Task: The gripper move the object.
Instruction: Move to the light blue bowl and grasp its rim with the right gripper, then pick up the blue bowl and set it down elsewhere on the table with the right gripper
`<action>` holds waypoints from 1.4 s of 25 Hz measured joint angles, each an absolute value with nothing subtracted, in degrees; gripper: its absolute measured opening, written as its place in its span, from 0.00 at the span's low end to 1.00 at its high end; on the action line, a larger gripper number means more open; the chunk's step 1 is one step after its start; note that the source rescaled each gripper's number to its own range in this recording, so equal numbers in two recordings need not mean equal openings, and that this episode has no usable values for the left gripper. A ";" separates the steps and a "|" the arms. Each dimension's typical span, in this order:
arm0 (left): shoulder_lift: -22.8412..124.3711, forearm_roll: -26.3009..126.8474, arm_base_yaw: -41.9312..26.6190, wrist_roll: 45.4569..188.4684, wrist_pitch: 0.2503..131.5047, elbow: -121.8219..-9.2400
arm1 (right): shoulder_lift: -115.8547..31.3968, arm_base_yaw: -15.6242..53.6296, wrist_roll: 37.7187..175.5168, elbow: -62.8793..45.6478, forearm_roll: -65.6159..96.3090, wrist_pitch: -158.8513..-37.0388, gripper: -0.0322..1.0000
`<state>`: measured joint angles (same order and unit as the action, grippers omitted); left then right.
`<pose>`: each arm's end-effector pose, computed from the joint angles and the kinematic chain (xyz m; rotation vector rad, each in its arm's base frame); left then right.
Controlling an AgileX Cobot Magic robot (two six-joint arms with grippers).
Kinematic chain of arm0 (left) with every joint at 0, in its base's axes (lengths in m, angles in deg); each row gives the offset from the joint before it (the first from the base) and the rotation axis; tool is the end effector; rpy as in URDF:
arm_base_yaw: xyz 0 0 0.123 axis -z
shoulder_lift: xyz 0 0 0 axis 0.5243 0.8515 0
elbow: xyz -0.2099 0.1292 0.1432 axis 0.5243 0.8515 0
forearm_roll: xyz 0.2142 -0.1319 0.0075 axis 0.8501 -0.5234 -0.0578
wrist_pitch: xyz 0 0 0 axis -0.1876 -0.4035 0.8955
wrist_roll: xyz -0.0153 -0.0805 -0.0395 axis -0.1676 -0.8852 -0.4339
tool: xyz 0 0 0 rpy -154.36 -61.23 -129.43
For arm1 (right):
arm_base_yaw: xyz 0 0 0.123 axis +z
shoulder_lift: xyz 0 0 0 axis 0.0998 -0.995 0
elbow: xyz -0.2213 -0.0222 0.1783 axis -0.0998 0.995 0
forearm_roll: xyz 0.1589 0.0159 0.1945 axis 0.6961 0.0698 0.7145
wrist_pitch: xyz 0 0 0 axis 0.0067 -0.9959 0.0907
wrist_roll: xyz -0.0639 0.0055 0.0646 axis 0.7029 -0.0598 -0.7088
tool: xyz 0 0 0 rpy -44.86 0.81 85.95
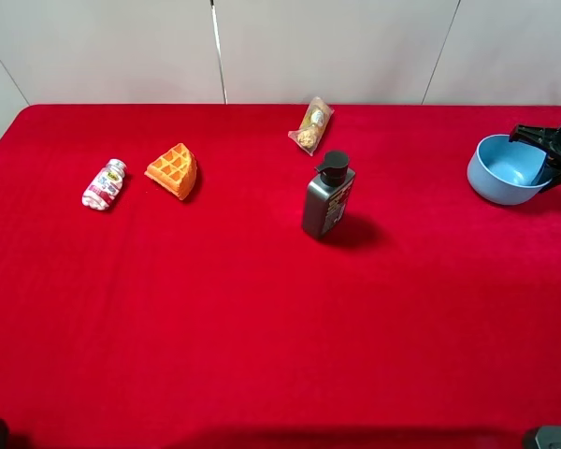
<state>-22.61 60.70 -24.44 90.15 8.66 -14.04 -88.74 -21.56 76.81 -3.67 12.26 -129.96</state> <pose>-0.0053 -0.0037 0.2743 0.2605 2.0382 -0.0636 0.3820 -0.1031 0.1172 0.6726 2.8964 0.0707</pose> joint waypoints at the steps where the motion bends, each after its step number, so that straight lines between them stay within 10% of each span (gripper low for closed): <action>1: -22.61 60.70 -24.44 90.15 8.66 -14.04 | -88.74 -21.56 76.81 -3.67 12.26 -129.96 0.03; 35: -22.61 60.70 -24.44 90.15 8.66 -14.04 | -74.09 -15.04 78.46 -3.67 11.82 -138.84 0.03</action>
<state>-22.61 60.70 -24.44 90.15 8.66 -14.04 -74.09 -15.04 78.46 -3.67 11.82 -138.84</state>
